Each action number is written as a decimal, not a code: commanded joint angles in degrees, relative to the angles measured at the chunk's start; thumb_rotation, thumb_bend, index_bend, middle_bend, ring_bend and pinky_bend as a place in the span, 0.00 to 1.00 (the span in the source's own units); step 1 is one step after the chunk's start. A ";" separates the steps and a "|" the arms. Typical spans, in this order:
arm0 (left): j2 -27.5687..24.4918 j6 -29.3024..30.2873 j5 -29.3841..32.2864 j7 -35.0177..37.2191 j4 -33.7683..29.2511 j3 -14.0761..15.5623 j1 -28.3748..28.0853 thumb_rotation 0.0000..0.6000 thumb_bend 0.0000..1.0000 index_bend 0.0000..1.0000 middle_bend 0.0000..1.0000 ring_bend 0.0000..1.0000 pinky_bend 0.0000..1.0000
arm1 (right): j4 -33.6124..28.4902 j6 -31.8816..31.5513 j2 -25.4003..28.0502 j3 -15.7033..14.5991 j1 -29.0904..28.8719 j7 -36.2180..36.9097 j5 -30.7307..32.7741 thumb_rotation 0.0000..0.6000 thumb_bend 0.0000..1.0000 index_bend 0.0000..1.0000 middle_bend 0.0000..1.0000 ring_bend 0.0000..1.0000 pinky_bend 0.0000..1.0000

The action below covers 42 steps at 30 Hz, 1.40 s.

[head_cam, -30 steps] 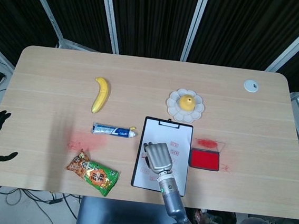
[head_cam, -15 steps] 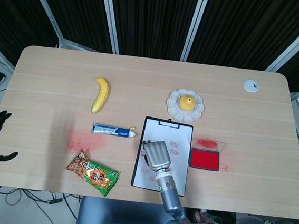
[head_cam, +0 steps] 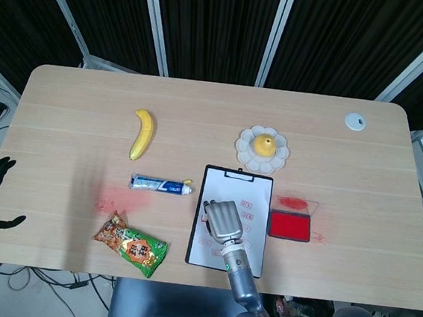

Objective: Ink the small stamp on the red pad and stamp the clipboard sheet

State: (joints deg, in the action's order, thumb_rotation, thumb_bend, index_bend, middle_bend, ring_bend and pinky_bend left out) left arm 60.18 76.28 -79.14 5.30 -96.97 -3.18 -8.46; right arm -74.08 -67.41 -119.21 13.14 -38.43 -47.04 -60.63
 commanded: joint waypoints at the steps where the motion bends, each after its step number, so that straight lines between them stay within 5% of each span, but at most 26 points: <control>1: -0.03 0.00 -0.03 0.08 -0.03 0.01 0.00 1.00 0.02 0.00 0.00 0.00 0.00 | 0.03 -0.05 0.04 -0.01 0.00 -0.05 -0.01 1.00 0.74 0.92 0.81 0.89 0.88; 42: -0.32 -0.36 0.16 0.44 -0.41 0.07 -0.14 1.00 0.02 0.00 0.00 0.00 0.00 | 2.60 0.57 -1.57 -1.51 1.14 0.37 0.40 1.00 0.74 0.92 0.81 0.89 0.88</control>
State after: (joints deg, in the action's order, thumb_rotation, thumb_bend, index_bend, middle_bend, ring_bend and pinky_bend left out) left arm 59.86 75.92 -78.98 5.75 -97.38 -3.11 -8.60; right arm -71.49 -66.86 -120.78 11.64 -37.30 -46.67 -60.24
